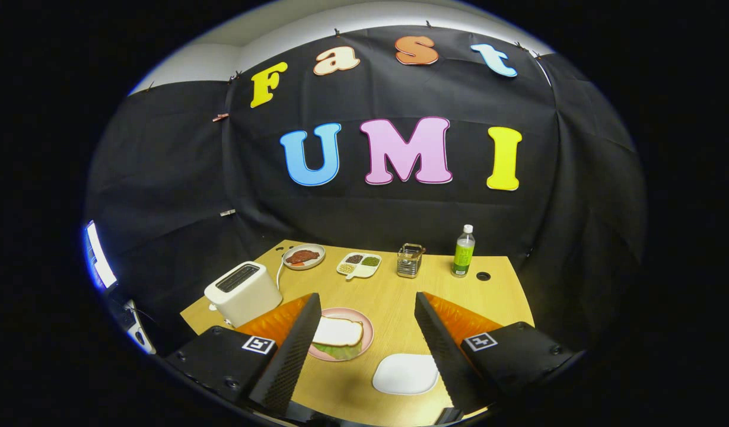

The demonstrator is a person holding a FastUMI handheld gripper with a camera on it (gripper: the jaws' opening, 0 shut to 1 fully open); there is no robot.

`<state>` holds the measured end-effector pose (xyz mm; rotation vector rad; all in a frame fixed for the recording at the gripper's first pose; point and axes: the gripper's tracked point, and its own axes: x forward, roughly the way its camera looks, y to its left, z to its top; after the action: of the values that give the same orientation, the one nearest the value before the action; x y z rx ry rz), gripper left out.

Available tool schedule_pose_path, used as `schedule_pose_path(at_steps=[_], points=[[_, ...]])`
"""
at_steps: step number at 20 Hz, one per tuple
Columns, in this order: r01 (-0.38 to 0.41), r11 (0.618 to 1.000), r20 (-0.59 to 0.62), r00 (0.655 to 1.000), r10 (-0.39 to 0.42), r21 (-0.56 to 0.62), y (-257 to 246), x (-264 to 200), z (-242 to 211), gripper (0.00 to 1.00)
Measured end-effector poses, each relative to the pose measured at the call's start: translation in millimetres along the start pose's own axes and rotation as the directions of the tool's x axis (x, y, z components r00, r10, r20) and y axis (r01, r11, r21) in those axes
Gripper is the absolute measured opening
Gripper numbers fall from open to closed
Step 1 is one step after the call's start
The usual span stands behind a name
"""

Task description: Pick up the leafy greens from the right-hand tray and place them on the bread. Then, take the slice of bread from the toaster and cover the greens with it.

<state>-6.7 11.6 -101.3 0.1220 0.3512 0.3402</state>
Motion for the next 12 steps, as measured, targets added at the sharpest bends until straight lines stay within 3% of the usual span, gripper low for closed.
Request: schedule_pose_path(at_steps=[12], points=[[0.021, 0.999, -0.035, 0.999, -0.020, 0.037, -30.5, -3.7, -15.4, 0.99]])
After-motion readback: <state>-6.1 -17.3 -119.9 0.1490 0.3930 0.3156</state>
